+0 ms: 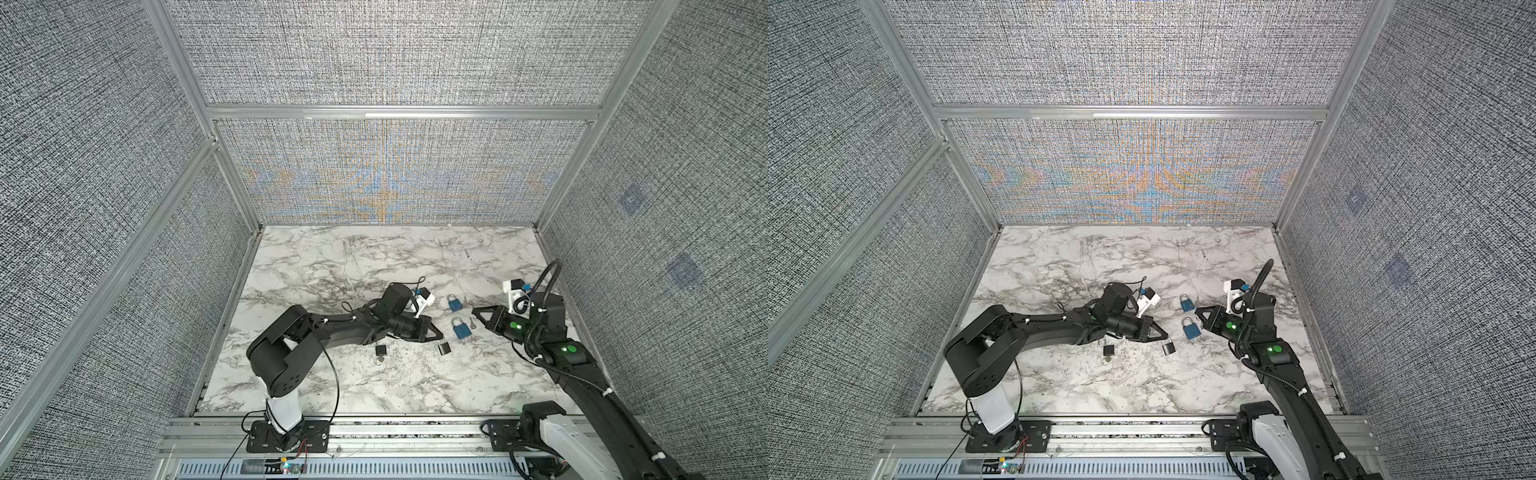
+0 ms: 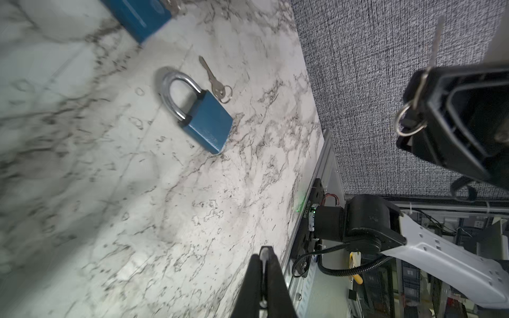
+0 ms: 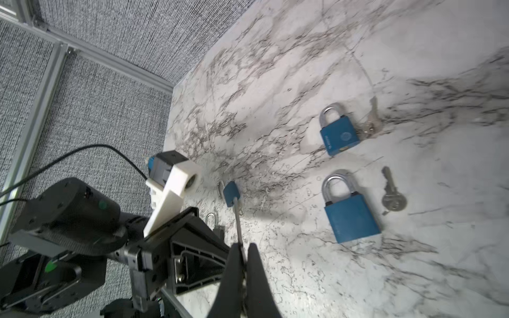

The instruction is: Lock with the key

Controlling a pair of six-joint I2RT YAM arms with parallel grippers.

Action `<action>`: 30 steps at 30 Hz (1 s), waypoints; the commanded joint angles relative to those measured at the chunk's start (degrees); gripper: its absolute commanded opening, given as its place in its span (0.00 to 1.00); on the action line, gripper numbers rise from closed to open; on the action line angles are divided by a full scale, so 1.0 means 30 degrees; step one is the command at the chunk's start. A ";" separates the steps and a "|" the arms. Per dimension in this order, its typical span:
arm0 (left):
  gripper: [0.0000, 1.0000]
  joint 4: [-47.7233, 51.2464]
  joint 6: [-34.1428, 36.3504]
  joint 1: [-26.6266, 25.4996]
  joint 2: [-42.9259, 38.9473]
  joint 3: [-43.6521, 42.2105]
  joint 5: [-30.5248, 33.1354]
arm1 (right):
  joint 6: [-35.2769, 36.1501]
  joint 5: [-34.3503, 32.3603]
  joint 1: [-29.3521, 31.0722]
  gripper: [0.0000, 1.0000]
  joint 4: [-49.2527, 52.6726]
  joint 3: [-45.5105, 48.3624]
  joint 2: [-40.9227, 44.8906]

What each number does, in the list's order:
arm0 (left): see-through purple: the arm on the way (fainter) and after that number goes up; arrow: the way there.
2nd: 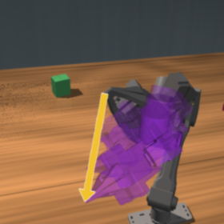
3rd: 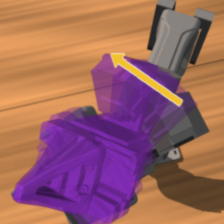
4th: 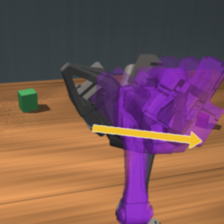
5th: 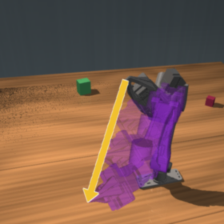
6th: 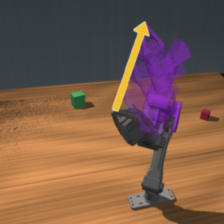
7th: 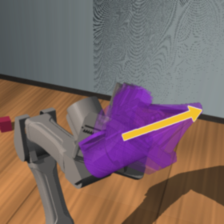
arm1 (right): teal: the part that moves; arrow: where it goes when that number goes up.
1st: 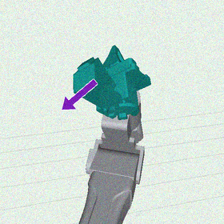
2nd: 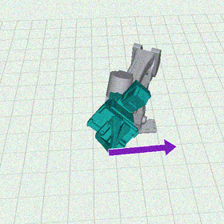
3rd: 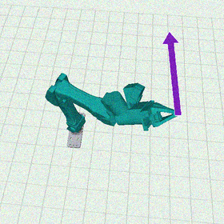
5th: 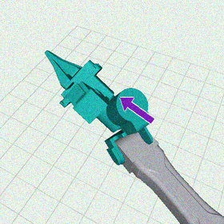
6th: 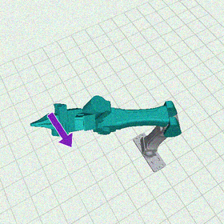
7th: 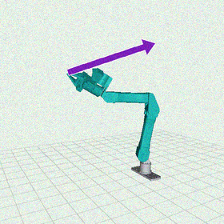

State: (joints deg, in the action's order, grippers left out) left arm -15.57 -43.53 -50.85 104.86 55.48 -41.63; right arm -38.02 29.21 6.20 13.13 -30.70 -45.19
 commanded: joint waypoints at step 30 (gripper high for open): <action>0.00 0.1489 -0.0513 -0.2562 0.5767 0.5169 0.0062 | 0.0896 -0.1141 -0.1101 0.00 0.4097 0.1661 0.3430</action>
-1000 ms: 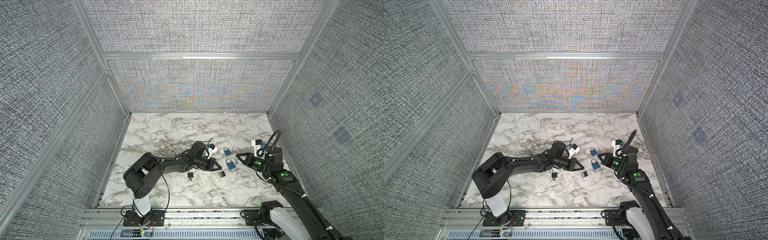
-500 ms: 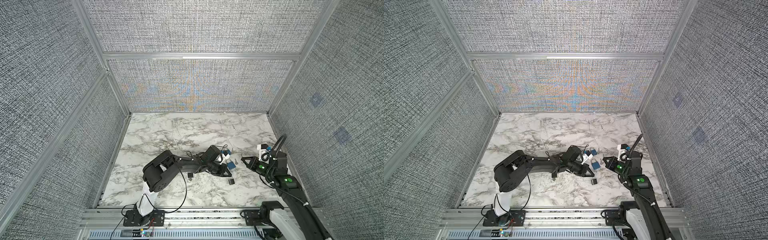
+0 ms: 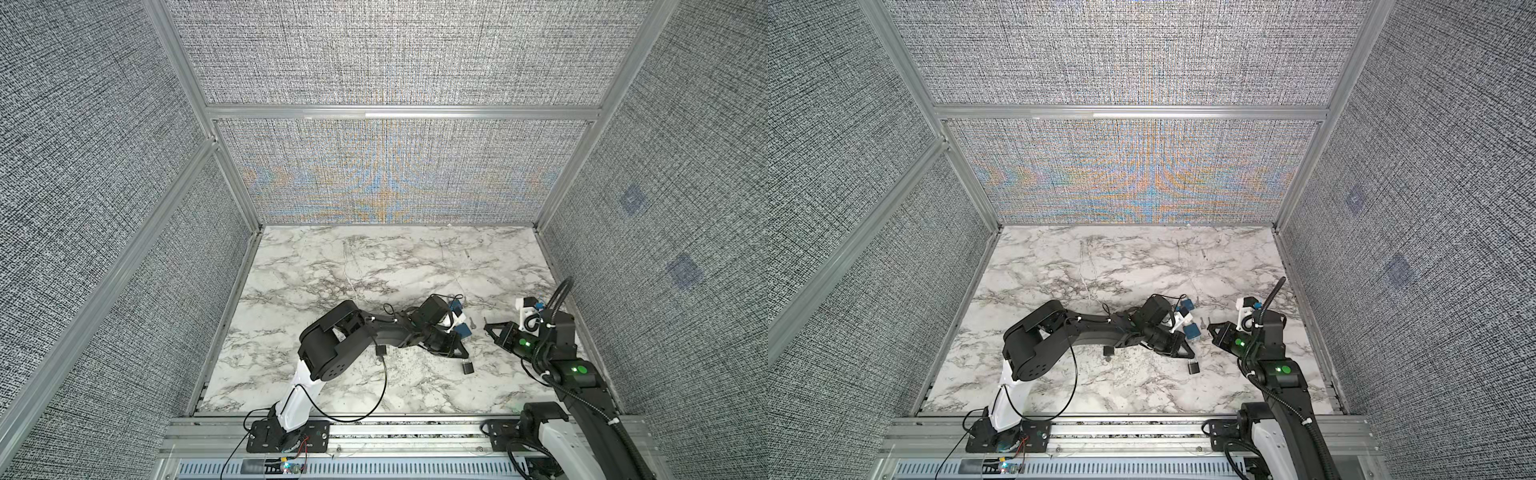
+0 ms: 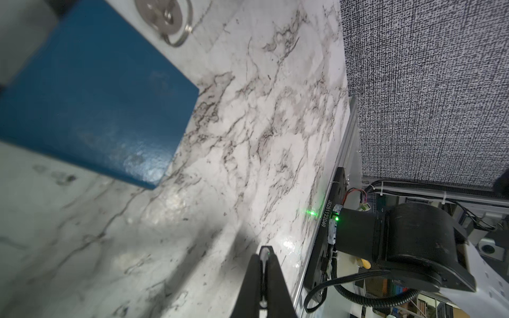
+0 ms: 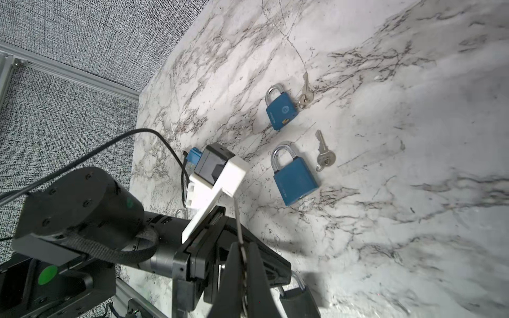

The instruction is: Lock with the key

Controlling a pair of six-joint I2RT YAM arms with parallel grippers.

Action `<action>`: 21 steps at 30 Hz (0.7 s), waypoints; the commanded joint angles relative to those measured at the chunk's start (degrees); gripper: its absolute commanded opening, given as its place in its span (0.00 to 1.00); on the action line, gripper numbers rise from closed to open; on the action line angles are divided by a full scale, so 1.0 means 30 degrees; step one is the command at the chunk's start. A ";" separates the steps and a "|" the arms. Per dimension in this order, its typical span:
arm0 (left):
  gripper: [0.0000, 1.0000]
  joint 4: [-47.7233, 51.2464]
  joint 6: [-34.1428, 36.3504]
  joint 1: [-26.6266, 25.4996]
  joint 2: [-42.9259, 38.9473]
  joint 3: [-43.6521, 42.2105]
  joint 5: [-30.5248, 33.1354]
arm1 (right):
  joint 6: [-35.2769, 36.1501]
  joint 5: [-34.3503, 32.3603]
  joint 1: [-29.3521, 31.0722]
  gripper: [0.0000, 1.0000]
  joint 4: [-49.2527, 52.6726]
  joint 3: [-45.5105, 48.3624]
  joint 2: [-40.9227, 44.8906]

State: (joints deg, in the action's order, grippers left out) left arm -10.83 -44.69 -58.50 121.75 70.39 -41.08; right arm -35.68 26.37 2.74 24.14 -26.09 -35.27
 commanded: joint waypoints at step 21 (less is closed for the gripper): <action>0.36 0.1540 0.0921 0.0570 -0.1249 -0.0355 0.2388 | -0.0477 -0.0123 0.0358 0.00 0.0974 0.3538 0.0823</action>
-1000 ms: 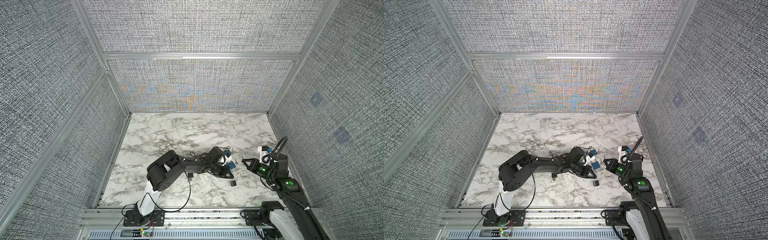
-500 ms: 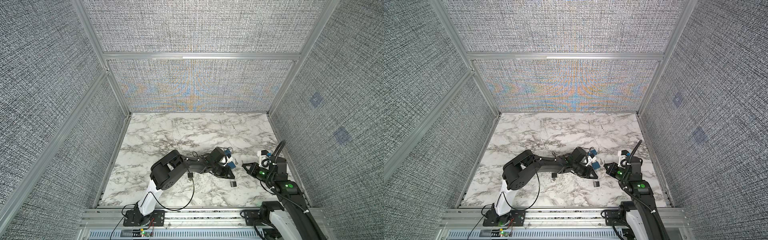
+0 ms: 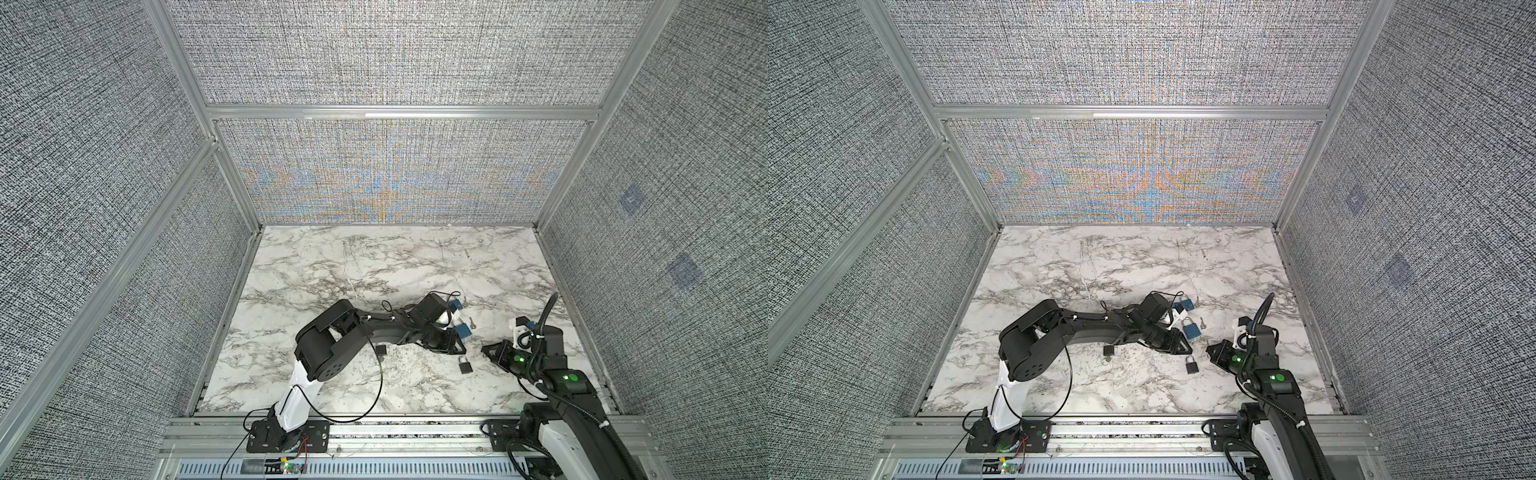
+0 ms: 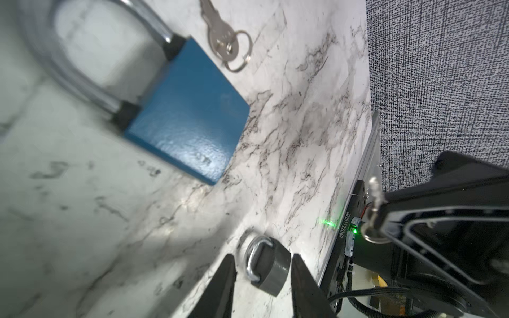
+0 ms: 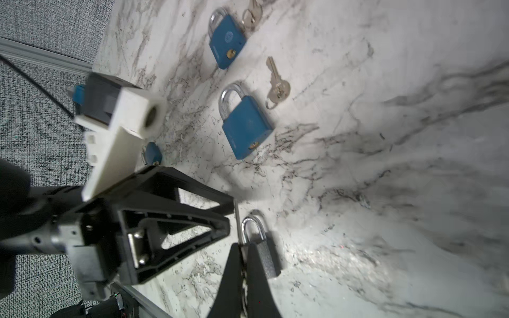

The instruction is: Lock with the key

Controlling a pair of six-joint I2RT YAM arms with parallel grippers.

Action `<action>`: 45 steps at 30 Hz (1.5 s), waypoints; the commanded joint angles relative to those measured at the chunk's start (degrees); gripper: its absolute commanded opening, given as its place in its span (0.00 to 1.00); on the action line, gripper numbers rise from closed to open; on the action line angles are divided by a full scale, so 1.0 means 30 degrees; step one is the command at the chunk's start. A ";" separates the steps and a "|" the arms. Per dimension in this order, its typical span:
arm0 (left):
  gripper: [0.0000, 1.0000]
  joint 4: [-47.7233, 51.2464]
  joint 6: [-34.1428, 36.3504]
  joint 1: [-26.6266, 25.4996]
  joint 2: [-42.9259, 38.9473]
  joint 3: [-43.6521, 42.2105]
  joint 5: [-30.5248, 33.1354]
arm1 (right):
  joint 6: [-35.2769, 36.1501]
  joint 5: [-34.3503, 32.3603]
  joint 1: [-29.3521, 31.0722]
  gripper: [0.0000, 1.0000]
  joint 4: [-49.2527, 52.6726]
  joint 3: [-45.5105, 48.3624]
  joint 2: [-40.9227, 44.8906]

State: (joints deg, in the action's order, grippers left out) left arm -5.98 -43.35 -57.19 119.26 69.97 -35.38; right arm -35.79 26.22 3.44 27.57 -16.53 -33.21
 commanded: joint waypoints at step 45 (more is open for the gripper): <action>0.36 -0.6637 -0.0065 0.3670 -0.8882 -0.7880 0.2329 | -0.0533 -0.4225 0.4679 0.24 -0.1308 -0.1413 -0.4027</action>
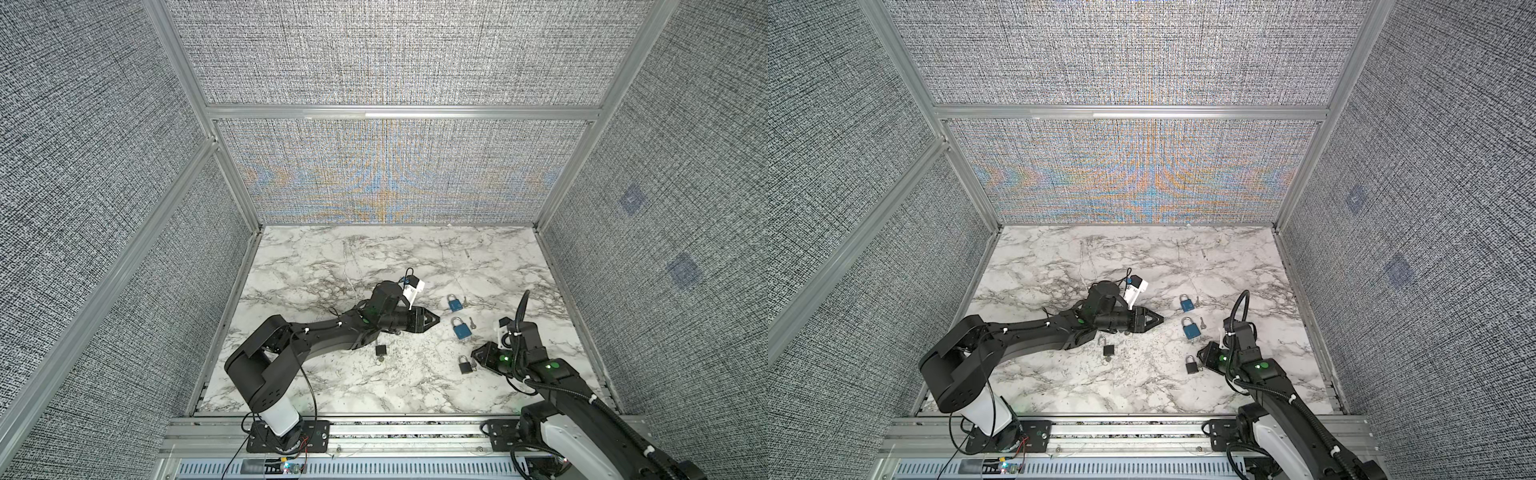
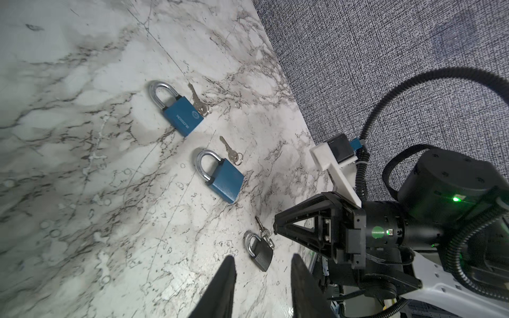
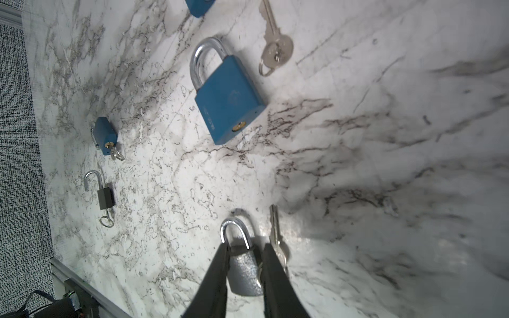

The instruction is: Lock with the key

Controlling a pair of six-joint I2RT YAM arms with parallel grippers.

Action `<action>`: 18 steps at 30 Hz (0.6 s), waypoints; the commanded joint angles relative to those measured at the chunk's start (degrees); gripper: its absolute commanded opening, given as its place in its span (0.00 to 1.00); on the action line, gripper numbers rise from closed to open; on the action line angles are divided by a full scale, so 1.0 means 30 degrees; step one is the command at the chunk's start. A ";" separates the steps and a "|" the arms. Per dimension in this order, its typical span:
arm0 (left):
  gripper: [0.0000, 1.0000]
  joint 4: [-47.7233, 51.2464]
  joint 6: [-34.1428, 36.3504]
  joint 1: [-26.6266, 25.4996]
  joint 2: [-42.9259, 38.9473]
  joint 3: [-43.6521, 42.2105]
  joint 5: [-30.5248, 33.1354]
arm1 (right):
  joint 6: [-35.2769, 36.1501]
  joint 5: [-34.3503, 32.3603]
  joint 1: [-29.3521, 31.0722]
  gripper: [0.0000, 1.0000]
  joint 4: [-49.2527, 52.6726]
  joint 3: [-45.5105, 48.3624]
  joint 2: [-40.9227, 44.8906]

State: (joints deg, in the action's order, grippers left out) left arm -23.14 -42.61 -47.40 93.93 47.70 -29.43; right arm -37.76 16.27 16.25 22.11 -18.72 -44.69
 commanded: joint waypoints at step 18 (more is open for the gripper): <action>0.36 0.3810 -0.0807 0.6561 -0.7384 -0.5034 0.1653 | 0.2079 -0.4834 0.6861 0.28 -0.0518 -1.0216 -1.0647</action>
State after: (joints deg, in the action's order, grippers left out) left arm -18.92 -46.35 -28.51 73.87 32.53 -26.79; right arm -32.93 4.12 35.14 22.04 -46.87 -73.65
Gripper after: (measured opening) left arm 0.364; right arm 0.274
